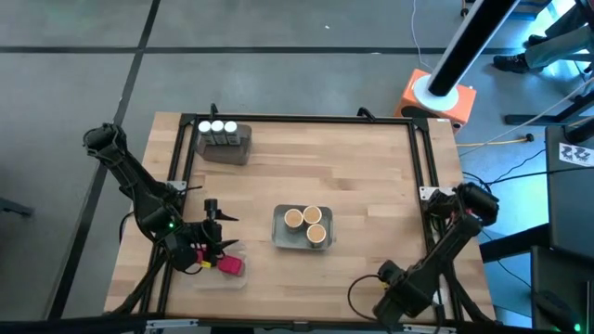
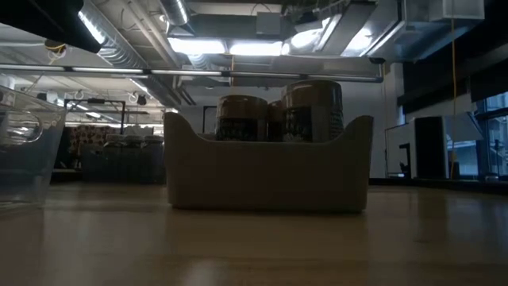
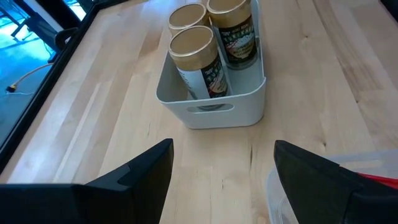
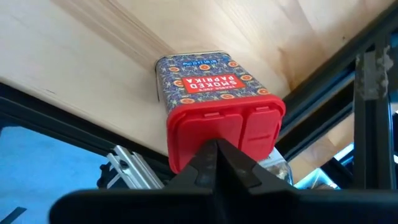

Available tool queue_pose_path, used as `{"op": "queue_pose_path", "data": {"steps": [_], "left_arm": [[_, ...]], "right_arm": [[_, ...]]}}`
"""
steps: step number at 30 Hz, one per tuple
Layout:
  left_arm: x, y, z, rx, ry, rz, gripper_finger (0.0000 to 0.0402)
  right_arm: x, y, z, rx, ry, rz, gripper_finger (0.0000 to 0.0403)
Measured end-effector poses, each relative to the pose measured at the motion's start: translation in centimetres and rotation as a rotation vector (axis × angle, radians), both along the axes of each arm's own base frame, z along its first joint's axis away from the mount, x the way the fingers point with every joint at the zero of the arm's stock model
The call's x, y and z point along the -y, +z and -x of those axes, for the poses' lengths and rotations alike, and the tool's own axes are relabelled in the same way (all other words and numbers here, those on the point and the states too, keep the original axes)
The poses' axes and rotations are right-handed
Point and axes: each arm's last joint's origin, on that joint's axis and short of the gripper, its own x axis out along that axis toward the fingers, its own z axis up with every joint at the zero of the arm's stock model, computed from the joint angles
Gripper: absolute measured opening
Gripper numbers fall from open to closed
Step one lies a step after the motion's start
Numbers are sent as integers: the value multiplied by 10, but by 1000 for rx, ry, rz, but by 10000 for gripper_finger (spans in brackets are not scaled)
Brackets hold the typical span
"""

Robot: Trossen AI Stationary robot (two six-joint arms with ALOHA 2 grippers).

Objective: Sort spices by type
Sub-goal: Put the red seasoning can into the white bin

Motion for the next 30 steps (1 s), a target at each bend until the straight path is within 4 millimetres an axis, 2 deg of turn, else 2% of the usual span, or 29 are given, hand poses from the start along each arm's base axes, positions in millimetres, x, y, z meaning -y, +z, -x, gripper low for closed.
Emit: {"op": "queue_pose_path", "data": {"steps": [5,12,22,30], "left_arm": [[0,0,0,0,-1,-1,262],[0,0,0,0,0,-1,262],[0,0,0,-1,-1,-2,262],[0,0,0,-1,-1,-2,262]], "right_arm": [[5,0,-11,59,6,-7,8],[12,11,-36,193,-30,12,8],[31,14,-68,356,-43,28,8],[45,15,-82,421,-51,81,8]]}}
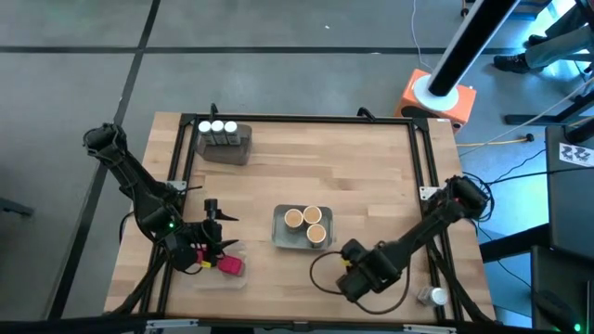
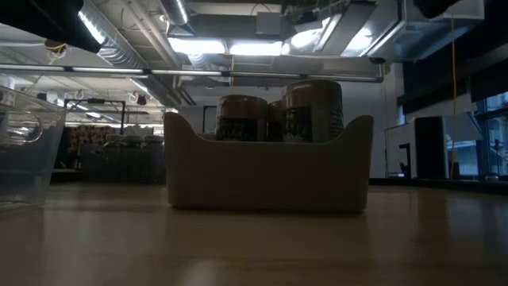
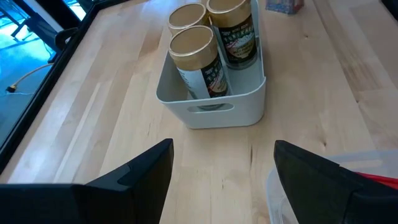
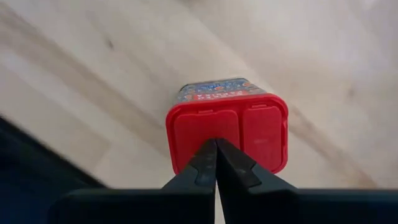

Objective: Sort spices by type
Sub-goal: Put the red seasoning can into the white bin

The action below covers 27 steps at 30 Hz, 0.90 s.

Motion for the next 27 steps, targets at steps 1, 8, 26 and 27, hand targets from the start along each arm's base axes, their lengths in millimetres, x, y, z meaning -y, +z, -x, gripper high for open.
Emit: {"op": "queue_pose_path", "data": {"steps": [1,8,26,27], "left_arm": [[0,0,0,0,0,0,262],[0,0,0,0,0,0,262],[0,0,0,-5,0,-5,262],[0,0,0,-5,0,-5,262]], "right_arm": [[2,0,-1,15,6,21,8],[1,19,-9,128,107,108,8],[7,59,-23,254,485,264,8],[8,59,-23,248,522,269,9]]}}
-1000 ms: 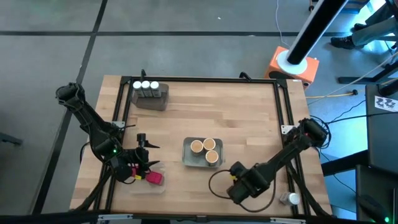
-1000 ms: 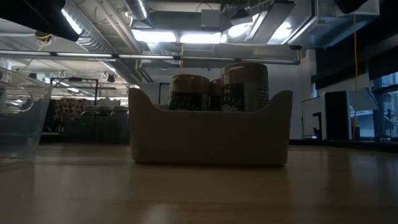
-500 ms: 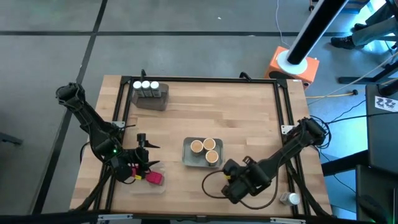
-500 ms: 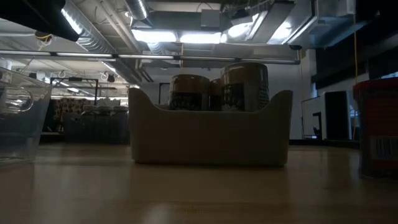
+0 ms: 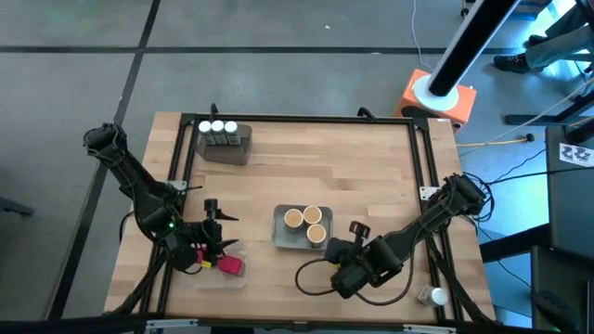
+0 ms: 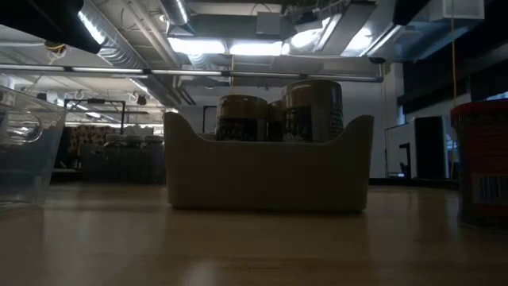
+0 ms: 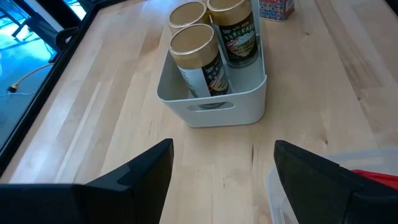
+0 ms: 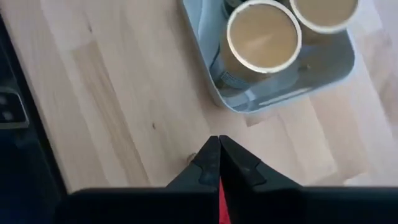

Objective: Sort spices by type
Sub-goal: Put the red seasoning can into the white bin

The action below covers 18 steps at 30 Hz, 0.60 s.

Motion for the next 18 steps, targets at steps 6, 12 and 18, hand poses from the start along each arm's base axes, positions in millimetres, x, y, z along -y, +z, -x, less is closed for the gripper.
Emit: {"op": "queue_pose_path", "data": {"steps": [6,12,18], "left_arm": [[0,0,0,0,0,0,262],[0,0,0,-1,-2,-3,262],[0,0,0,-4,-2,-6,262]], "right_arm": [[1,0,-1,-28,136,46,77],[2,-1,1,-61,232,87,186],[-2,-10,0,-142,306,60,266]]}}
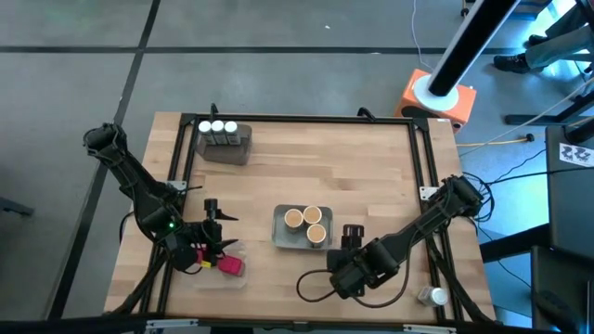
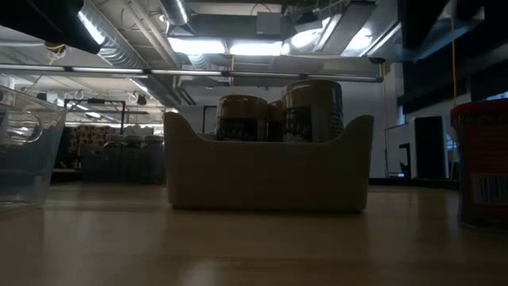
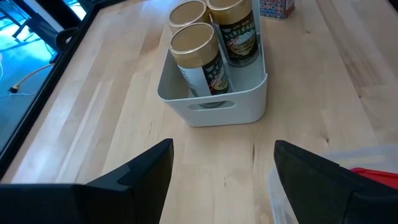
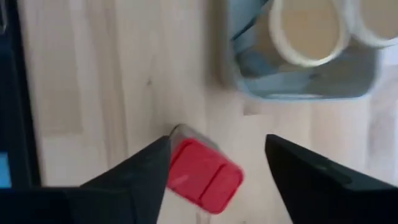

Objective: Sort spices by type
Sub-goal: Put the red seasoning can into the white bin

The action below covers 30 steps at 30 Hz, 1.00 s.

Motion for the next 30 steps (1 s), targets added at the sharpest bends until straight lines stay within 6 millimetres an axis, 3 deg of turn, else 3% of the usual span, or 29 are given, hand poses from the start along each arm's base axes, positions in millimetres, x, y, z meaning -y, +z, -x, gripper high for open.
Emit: {"op": "queue_pose_path", "data": {"steps": [5,11,30], "left_arm": [[0,0,0,-3,-3,-5,262],[0,0,0,-3,-4,-6,262],[0,0,0,-3,-9,-13,262]], "right_arm": [[-6,-17,-5,-82,51,-18,290],[-10,-33,-8,-170,126,-17,287],[-12,-45,-11,-205,182,5,280]]}}
